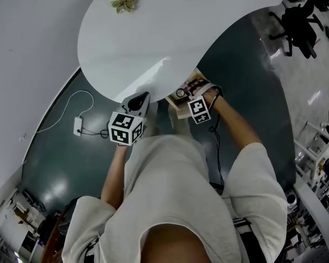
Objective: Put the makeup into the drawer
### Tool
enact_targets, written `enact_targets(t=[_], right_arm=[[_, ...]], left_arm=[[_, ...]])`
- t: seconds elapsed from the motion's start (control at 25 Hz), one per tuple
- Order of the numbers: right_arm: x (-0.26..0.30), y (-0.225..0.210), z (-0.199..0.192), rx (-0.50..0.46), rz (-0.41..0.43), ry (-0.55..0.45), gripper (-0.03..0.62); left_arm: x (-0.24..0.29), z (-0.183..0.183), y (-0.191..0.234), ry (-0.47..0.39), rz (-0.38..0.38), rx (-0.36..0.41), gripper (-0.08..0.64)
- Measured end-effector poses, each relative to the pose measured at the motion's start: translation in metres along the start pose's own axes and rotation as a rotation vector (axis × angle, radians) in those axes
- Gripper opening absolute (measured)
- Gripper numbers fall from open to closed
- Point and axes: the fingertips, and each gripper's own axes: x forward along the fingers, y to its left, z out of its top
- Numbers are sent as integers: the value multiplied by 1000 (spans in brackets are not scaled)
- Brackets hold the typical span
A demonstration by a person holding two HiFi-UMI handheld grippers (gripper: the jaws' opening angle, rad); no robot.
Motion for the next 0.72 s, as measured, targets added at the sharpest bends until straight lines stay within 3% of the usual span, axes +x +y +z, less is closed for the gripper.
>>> enact_targets(t=[0.16,0.32,0.48,0.72], right_arm=[[-28,-12,0,131,-69,-24,-3],[-57,-24,-3,343,-140,-66,-3],[-82,-37,-9,601,-211,-123,-3],[-125,-57,-25,1095,-342,-285,-3]], left_arm=[[0,10,-5,-14,-5,18,11],[1,23,-6,-31,-8,45,11],[4,37,-4,-46,-9,68,11],[4,56,-6,-71,-12,101,11]])
